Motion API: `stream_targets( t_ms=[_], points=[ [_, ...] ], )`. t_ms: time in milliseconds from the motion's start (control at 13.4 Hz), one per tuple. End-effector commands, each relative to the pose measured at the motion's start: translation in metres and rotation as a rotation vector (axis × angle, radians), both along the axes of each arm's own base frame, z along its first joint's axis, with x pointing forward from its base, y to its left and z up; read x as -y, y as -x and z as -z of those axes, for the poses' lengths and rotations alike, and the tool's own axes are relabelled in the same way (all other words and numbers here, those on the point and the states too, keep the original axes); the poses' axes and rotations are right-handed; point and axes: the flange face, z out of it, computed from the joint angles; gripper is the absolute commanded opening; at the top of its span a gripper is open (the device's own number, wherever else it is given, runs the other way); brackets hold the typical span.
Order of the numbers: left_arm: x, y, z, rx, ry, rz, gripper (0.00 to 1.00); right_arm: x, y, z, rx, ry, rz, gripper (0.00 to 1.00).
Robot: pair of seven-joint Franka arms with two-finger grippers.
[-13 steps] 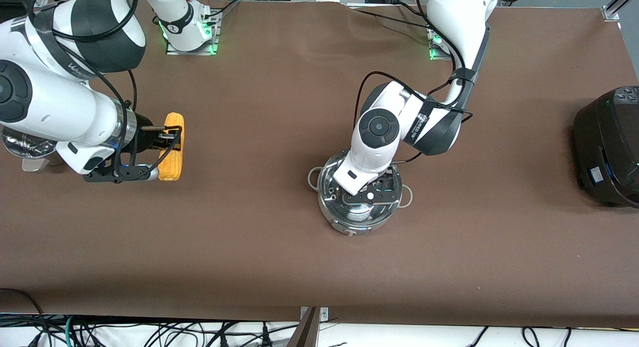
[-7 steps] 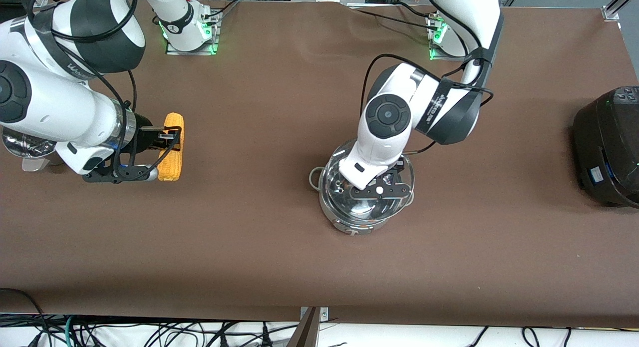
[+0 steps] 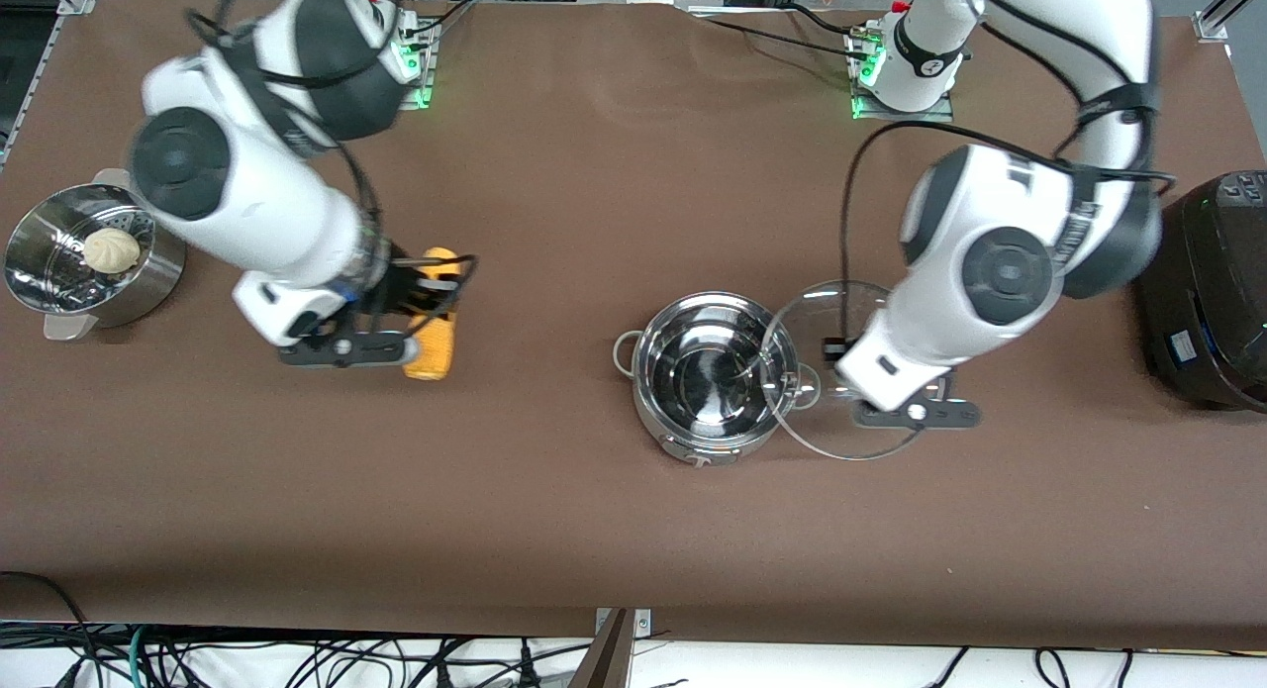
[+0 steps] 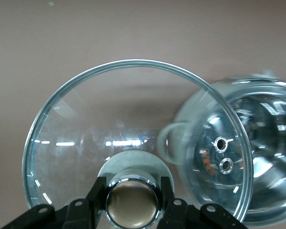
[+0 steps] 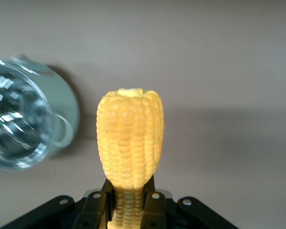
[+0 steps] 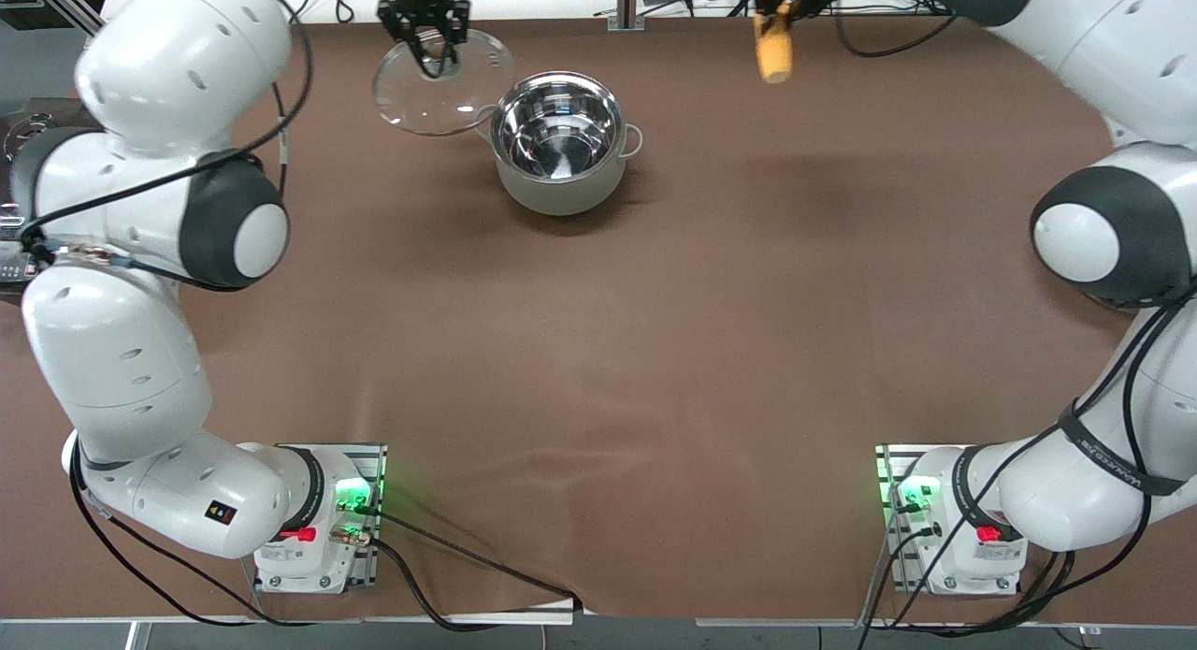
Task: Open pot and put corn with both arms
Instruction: 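Lift the lid off with the left gripper while the right gripper carries corn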
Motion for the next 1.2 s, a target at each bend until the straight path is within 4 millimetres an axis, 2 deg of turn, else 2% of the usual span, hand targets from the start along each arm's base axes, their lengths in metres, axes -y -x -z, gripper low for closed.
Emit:
stream_targets(
  t_ms=[0,149,299,598,747,971,1120],
  points=[
    [-0.055,0.029,0.022,0.016,0.037,0.079,0.0,-0.076,0.014,0.013,0.073,-0.061,0.075,0.0],
    [-0.091,0.034,0.051,0.025,0.04,0.095,0.0,-0.122,0.024,0.022,0.13,-0.123,0.105,0.0],
    [-0.122,0.041,0.083,0.038,-0.003,0.128,0.0,-0.154,0.022,0.035,0.163,-0.174,0.142,0.0],
    [-0.169,0.057,0.144,0.125,-0.032,0.16,0.0,-0.197,0.026,0.058,0.226,-0.271,0.156,0.0],
    [-0.172,0.056,0.169,0.132,-0.037,0.177,0.0,-0.209,0.026,0.073,0.245,-0.317,0.155,0.0],
    [-0.175,0.052,0.194,0.158,-0.045,0.188,0.0,-0.228,0.026,0.105,0.27,-0.385,0.159,0.0],
    [-0.175,0.048,0.206,0.169,-0.047,0.191,0.0,-0.229,0.02,0.124,0.267,-0.37,0.157,0.0]
  ],
)
